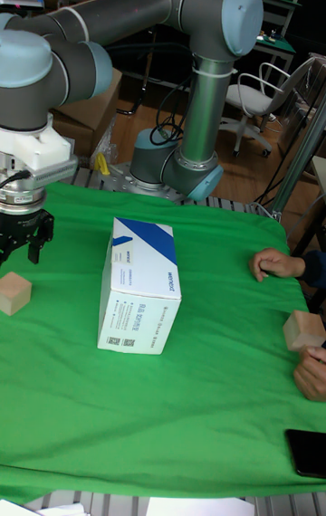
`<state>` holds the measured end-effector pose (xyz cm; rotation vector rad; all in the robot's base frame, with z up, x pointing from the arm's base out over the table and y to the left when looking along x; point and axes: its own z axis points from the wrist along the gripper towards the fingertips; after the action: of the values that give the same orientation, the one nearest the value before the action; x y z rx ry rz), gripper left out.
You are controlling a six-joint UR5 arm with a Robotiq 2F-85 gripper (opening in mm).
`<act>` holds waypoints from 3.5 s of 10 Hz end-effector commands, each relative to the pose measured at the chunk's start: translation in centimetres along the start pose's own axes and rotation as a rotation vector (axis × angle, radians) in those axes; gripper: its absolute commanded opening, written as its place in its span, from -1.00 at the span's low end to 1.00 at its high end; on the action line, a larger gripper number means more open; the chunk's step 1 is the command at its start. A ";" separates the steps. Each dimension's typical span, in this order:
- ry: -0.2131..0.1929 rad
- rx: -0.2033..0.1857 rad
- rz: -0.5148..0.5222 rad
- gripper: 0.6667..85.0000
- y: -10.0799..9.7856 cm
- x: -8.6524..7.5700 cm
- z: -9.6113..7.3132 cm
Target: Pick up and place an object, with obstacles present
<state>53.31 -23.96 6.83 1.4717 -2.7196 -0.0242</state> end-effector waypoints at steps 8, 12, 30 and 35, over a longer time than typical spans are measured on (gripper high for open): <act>0.012 -0.008 -0.048 0.92 -0.3 -0.3 4.3; -0.015 -0.011 -0.008 0.57 -0.1 -1.3 5.9; -0.042 -0.003 0.552 -0.98 9.7 -5.6 -9.9; -0.058 0.034 0.535 -0.98 8.1 -5.6 -9.7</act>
<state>50.00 -14.69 16.34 0.7150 -3.0607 -0.0052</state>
